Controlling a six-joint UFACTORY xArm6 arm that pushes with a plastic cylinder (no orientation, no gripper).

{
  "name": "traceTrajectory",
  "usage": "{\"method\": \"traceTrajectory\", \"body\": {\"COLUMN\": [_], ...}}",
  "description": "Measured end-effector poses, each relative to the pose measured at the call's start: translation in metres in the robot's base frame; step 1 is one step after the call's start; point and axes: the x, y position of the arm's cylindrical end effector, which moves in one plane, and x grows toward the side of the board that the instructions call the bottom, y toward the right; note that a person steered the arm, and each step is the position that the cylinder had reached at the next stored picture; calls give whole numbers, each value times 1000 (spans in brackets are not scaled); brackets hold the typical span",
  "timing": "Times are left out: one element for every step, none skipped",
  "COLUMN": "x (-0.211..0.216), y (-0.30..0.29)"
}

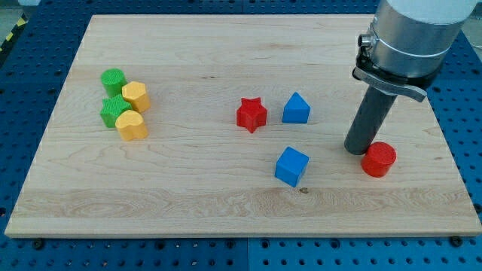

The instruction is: Move your arm to the red star

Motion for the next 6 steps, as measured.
{"method": "traceTrajectory", "body": {"x": [0,0,0,-10,-29,-45], "y": [-33,-96,-158,-206,-210,-210]}}
